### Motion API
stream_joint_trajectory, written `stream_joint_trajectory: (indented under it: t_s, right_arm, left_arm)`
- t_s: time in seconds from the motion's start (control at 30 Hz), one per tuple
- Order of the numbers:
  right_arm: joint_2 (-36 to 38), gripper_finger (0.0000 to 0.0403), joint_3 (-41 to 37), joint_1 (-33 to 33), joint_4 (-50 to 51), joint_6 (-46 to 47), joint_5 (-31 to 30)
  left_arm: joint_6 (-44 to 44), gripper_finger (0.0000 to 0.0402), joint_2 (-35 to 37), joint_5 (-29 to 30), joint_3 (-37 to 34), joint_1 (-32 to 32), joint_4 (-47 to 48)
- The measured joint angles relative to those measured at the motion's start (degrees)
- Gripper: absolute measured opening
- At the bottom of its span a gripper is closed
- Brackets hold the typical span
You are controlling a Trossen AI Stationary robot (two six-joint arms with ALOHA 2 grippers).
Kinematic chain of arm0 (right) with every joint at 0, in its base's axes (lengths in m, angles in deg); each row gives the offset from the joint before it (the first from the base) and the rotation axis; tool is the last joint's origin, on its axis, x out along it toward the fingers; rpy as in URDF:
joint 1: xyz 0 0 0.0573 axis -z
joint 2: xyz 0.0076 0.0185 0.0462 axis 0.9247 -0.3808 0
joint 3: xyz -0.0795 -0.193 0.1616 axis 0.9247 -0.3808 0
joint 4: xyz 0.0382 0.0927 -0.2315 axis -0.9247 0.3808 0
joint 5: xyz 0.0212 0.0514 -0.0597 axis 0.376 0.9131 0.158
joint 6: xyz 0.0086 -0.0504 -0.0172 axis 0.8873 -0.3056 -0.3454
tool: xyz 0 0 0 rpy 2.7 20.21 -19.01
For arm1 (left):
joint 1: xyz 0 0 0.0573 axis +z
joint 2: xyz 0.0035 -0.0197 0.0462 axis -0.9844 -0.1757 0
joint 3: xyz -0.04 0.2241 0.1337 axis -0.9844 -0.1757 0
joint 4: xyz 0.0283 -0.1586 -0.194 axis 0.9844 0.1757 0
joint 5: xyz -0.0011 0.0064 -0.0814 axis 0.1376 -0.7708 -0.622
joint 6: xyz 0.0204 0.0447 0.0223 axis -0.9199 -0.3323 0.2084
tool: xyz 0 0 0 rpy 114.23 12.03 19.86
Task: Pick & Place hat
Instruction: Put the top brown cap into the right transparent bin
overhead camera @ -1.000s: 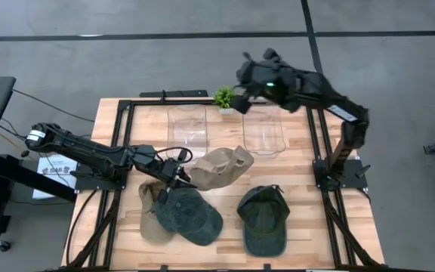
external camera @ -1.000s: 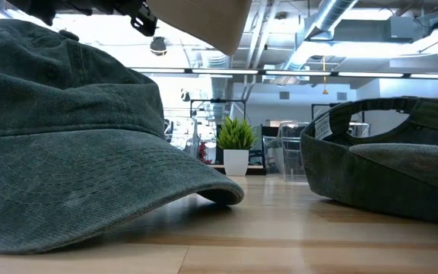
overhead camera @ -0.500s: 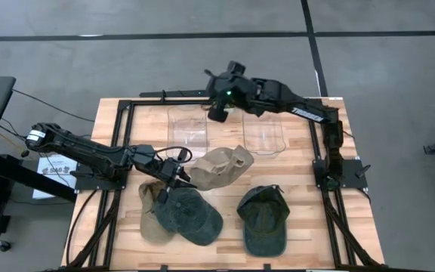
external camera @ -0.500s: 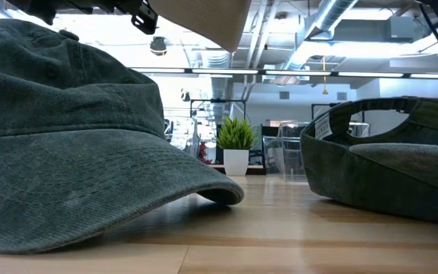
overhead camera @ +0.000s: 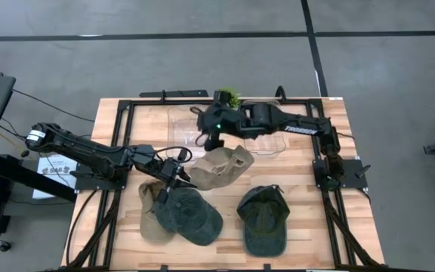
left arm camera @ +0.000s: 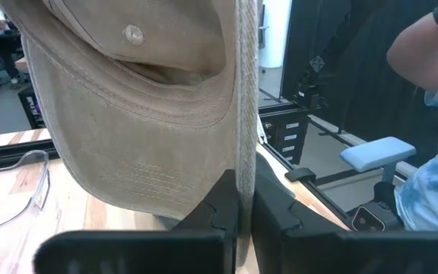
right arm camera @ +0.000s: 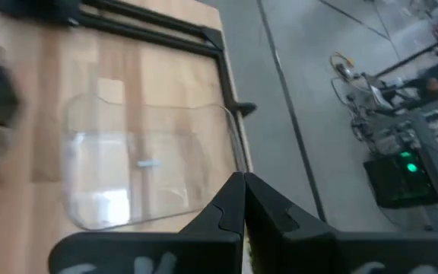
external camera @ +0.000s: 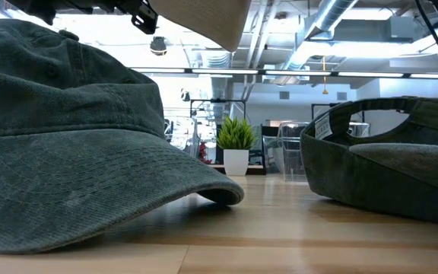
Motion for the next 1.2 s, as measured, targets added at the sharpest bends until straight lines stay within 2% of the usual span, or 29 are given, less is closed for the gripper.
stream_joint_trajectory:
  t_s: [0.77,1.2]
  right_arm:
    - [0.63,0.0,0.02,-10.19,5.16,4.12,0.23]
    - [0.83,0.0,1.29,-13.43,8.46,5.15,7.72]
  left_arm:
    - [0.0,0.0014,0.0,0.22,0.02,0.11,0.0]
    - [-0.04,0.0015,-0.04,1.07,0.07,0.15,0.12]
